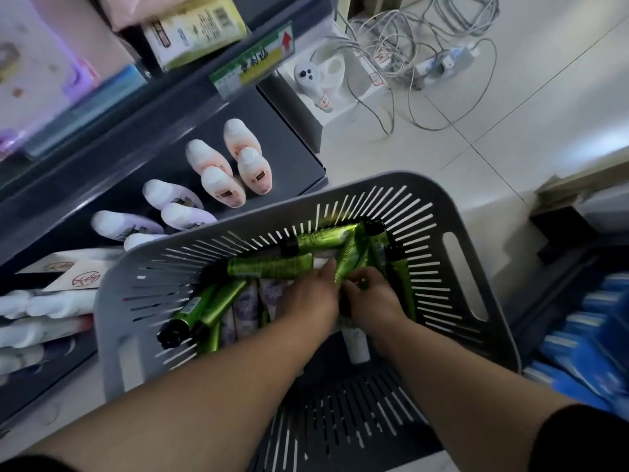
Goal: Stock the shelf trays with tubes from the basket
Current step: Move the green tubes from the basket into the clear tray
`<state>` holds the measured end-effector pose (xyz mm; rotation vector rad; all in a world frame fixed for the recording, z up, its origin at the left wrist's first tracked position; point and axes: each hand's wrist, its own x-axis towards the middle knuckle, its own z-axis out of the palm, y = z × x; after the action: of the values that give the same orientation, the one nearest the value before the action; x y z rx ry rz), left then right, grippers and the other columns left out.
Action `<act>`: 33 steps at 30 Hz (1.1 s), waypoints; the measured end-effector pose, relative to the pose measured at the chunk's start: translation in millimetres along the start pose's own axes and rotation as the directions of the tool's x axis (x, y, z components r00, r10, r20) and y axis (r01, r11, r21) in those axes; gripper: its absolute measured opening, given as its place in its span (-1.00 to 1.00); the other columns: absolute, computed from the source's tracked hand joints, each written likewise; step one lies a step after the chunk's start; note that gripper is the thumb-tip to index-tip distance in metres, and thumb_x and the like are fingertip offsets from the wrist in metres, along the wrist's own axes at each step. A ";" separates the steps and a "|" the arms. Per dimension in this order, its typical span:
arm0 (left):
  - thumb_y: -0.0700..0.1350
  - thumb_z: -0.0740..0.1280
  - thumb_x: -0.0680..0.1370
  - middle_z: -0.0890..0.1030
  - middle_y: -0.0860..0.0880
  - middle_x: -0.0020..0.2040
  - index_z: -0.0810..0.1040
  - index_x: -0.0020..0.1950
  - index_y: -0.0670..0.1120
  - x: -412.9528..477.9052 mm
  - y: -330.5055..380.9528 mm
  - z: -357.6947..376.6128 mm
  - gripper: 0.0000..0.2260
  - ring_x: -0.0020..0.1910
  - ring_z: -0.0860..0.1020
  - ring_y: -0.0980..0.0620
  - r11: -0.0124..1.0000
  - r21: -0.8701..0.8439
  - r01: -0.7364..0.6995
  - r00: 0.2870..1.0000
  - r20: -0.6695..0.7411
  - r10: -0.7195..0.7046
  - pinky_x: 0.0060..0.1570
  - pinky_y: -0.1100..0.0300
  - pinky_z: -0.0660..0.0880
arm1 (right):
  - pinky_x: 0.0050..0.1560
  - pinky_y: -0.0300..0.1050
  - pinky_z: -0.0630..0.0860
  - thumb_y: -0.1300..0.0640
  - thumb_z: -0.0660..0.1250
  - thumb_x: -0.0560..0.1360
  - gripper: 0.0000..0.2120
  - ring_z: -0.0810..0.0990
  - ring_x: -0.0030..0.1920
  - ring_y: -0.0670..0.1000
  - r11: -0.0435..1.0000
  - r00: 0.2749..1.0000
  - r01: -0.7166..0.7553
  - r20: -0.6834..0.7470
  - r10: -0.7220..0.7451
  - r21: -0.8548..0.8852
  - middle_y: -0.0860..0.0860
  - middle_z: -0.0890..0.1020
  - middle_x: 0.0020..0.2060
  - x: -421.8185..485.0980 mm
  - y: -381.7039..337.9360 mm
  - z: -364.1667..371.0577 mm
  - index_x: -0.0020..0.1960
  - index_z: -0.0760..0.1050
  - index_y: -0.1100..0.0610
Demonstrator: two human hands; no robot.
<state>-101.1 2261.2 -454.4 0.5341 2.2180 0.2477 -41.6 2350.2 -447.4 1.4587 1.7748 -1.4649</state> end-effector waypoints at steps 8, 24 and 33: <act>-0.06 0.25 0.59 0.59 -0.09 0.07 0.35 0.33 0.01 -29.0 -2.4 8.7 -0.68 -0.01 0.55 -0.08 0.884 -0.460 0.078 0.996 0.001 -0.088 -0.02 0.10 0.52 | -0.03 0.05 0.62 0.17 0.50 0.33 -0.56 0.63 -0.08 0.14 0.970 0.989 -0.148 0.042 0.143 0.193 0.15 0.61 -0.07 -3.2 16.7 -2.1 0.12 0.39 0.15; -0.06 0.33 0.53 0.59 0.03 0.12 0.37 0.16 0.07 -193.9 44.7 -158.9 -0.76 0.09 0.56 0.05 0.699 -0.711 -0.080 0.965 -0.230 -0.124 0.17 0.02 0.50 | -0.02 0.09 0.64 0.37 0.46 0.38 -0.73 0.69 -0.14 0.09 0.939 0.909 0.269 0.265 -0.321 0.215 0.11 0.70 -0.15 -194.6 -116.4 -84.6 0.02 0.60 0.14; 0.06 0.29 0.56 0.54 0.07 -0.15 0.40 0.02 -0.06 -351.3 68.0 -277.9 -0.79 -0.18 0.50 0.12 0.713 -0.649 -0.266 0.765 -0.592 -0.254 -0.13 0.20 0.46 | 0.09 0.26 0.56 0.10 0.41 0.50 -0.87 0.68 -0.04 0.19 0.800 0.730 0.498 0.337 -0.595 0.333 0.11 0.72 -0.10 -361.7 -222.8 -110.9 0.01 0.63 0.12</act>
<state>-92.9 2162.2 -12.3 -0.0119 2.4980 1.4312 -74.7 2308.6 -11.6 0.5951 1.8740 -2.1425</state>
